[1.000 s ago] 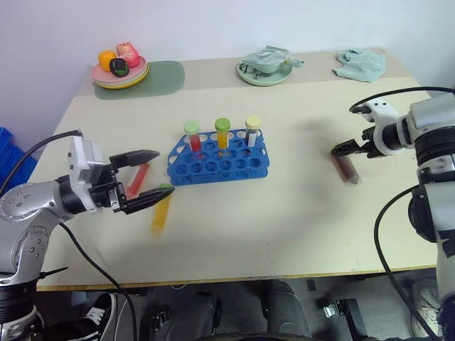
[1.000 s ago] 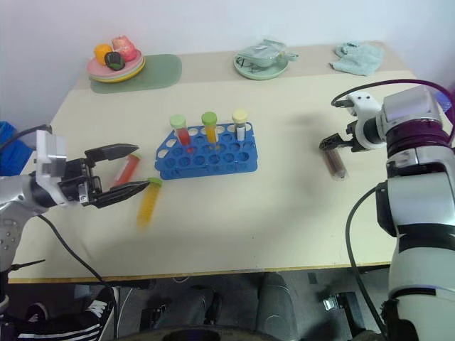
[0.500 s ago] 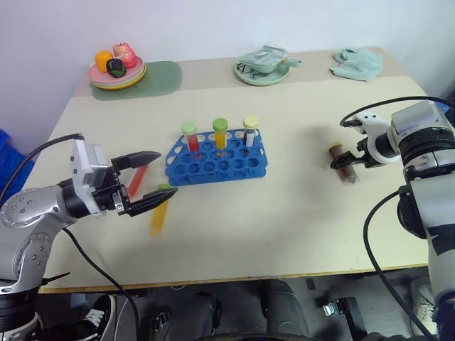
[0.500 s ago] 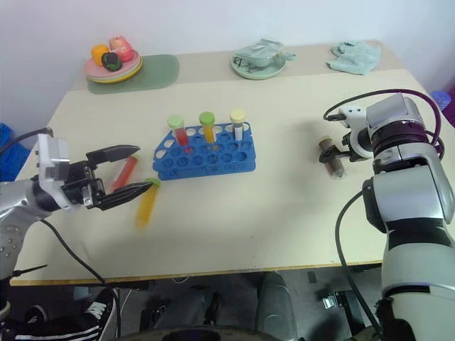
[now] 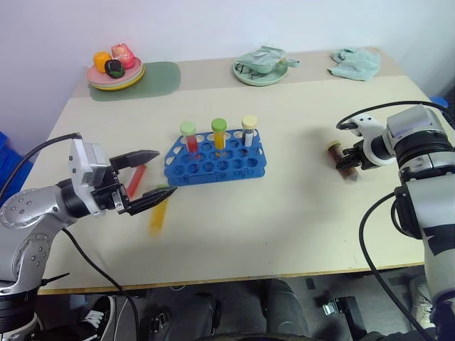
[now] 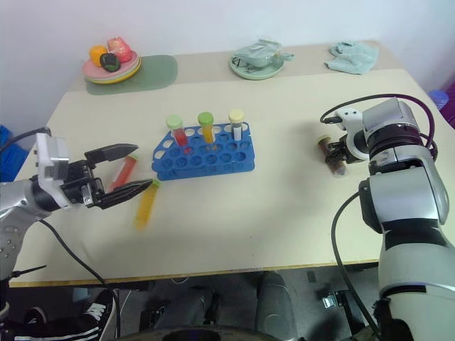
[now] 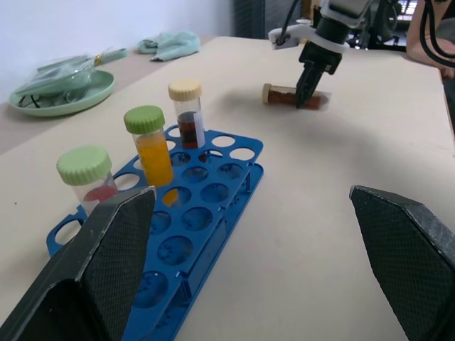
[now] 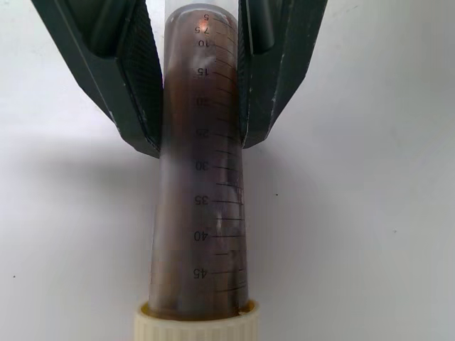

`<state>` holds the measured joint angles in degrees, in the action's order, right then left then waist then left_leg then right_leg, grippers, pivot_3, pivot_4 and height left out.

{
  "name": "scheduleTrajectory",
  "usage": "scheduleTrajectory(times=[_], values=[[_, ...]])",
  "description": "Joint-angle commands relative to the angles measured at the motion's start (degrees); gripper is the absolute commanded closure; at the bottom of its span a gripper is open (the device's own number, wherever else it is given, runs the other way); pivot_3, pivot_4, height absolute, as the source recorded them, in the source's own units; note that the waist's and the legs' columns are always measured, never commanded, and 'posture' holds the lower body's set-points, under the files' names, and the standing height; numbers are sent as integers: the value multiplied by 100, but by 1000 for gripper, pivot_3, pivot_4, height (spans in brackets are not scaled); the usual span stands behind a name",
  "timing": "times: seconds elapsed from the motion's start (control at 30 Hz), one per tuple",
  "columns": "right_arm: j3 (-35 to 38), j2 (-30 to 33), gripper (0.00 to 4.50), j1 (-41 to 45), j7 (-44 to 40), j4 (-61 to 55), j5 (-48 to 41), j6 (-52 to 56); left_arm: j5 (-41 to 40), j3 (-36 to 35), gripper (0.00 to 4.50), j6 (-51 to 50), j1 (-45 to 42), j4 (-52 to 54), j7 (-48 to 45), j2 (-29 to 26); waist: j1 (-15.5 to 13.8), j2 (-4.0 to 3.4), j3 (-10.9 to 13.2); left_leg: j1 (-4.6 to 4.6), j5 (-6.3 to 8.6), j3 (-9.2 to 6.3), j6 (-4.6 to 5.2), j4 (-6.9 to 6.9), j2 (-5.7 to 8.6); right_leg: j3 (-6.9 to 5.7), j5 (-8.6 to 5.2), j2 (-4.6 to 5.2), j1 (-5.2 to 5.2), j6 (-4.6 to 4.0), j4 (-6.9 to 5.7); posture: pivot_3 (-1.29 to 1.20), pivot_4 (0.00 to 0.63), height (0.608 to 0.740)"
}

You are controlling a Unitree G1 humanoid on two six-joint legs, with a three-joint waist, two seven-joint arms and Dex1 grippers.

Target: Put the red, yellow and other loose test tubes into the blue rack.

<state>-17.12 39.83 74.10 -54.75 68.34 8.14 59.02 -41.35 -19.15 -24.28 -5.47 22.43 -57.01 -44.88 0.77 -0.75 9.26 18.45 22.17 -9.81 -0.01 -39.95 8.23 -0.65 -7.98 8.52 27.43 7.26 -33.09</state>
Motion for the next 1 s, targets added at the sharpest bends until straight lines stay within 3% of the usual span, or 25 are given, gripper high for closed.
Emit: scheduleTrajectory(times=[0.03, 0.13, 0.2, 0.37, 0.53, 0.67, 0.73, 0.83, 1.0], values=[[149, 12, 3635, 120, 6, -159, -17, -18, 15, -122, 0, 135, -141, -25, -25, -70, 3, 0, 0, 0, 0, 0, 0, 0, 0, 0, 0, 0, 0, 0, 0, 0, 150, 740], [8, 112, 3635, 42, -373, -433, 36, -119, 52, -93, 0, 158, -217, -99, -60, -72, 5, -2, 1, 1, 0, 1, 0, 0, 0, 1, 0, 0, 2, 0, 0, 0, 150, 740], [19, 341, 3635, -371, -605, -1279, -14, -695, 94, -42, 0, 171, -337, -208, -91, -82, -3, -2, 1, 1, 0, 1, 0, 1, 0, 1, 0, 0, 4, 0, -1, 0, 150, 740], [812, 636, 3635, -1336, -1057, -3558, -887, -505, 171, 39, 0, 249, -501, -397, -187, -79, -9, -3, 2, 4, 1, -1, 1, 2, 1, 0, 4, -1, 3, 7, -1, 0, 150, 740], [2438, 484, 3635, -2702, -723, -5636, -1983, -1179, 244, 65, 0, 311, -649, -578, -285, -86, -31, -3, 2, 5, 2, -1, 3, 2, 0, -1, 7, -3, 0, 13, 0, 0, 150, 740], [3386, -171, 3635, -3639, -195, -7155, -2729, -1861, 314, 17, 0, 421, -687, -750, -345, -115, -25, -2, 1, 0, 2, 3, 4, 0, -1, 3, 9, -4, -1, 15, 0, 0, 150, 740], [3417, -677, 3635, -4023, 215, -7880, -2998, -1864, 307, 9, 0, 406, -698, -773, -341, -121, -11, 0, 0, -3, 2, 5, 4, 0, -2, 5, 9, -6, -1, 15, 0, 0, 150, 740], [2876, -1219, 3635, -4706, 592, -8470, -2632, -2897, 316, 4, 0, 394, -706, -828, -389, -176, -13, 0, 0, -9, 3, 6, 3, 2, -8, 11, 9, -14, -2, 15, 0, 0, 150, 740], [2228, -1902, 3635, -5113, 1191, -8415, -2265, -3929, 421, 42, 0, 485, -668, -1041, -588, -303, -16, 0, 0, -8, 3, 10, 4, -3, -3, 13, 13, -14, -4, 12, -1, 0, 150, 740]])
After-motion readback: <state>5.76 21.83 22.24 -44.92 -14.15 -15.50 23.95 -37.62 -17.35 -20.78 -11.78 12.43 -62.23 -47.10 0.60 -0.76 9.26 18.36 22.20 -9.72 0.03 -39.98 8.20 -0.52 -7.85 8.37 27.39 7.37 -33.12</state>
